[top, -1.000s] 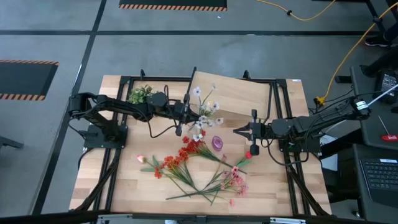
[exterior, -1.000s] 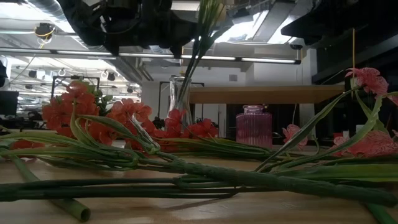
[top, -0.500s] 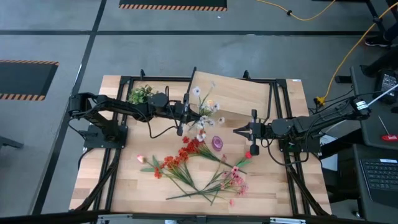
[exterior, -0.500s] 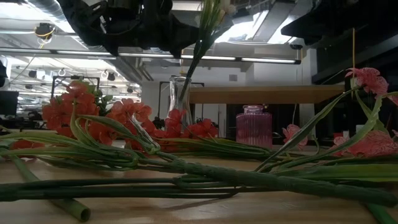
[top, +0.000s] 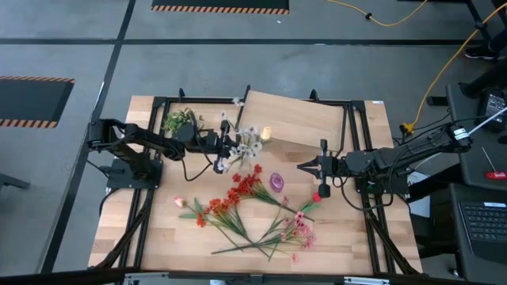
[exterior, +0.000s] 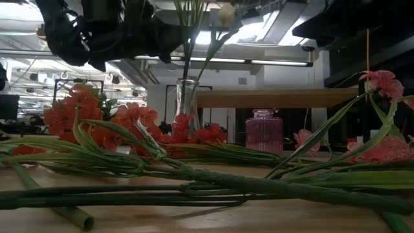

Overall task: Pick and place flowers into a vace then onto a shelf
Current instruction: Put the white flowers into the transparent vase

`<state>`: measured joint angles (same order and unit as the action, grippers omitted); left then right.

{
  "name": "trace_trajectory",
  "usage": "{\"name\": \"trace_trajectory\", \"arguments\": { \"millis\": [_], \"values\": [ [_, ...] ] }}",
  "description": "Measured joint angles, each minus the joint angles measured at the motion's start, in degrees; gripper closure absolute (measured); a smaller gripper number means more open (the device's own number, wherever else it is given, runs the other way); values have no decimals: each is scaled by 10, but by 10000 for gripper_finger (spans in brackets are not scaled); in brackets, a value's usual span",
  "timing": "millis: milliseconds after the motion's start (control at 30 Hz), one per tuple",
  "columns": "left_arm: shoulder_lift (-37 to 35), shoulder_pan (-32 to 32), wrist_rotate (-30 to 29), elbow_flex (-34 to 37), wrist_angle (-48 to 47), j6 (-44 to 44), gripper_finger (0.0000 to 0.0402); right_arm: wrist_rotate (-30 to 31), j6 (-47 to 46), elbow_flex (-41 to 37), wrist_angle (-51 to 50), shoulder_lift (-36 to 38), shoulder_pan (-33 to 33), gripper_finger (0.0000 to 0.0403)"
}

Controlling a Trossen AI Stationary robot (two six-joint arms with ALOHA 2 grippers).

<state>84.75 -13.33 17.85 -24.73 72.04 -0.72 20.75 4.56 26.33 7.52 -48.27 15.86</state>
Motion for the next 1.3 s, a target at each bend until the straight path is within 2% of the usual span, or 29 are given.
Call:
{"name": "trace_trajectory", "arguments": {
  "millis": [333,533,933,1133,1300],
  "values": [
    [23,-3,-7,0,1,-20,399,0,-15,0,0,0,0,379],
    [61,-3,-63,0,4,-7,388,0,-15,0,0,0,0,379],
    [51,-3,-66,0,-8,-5,314,0,-19,0,0,0,0,380],
    [18,-3,-81,0,-105,0,268,0,-19,0,-1,0,0,380],
    [-29,-3,-98,0,-170,-11,250,0,-19,0,-1,0,0,380]
  ]
}}
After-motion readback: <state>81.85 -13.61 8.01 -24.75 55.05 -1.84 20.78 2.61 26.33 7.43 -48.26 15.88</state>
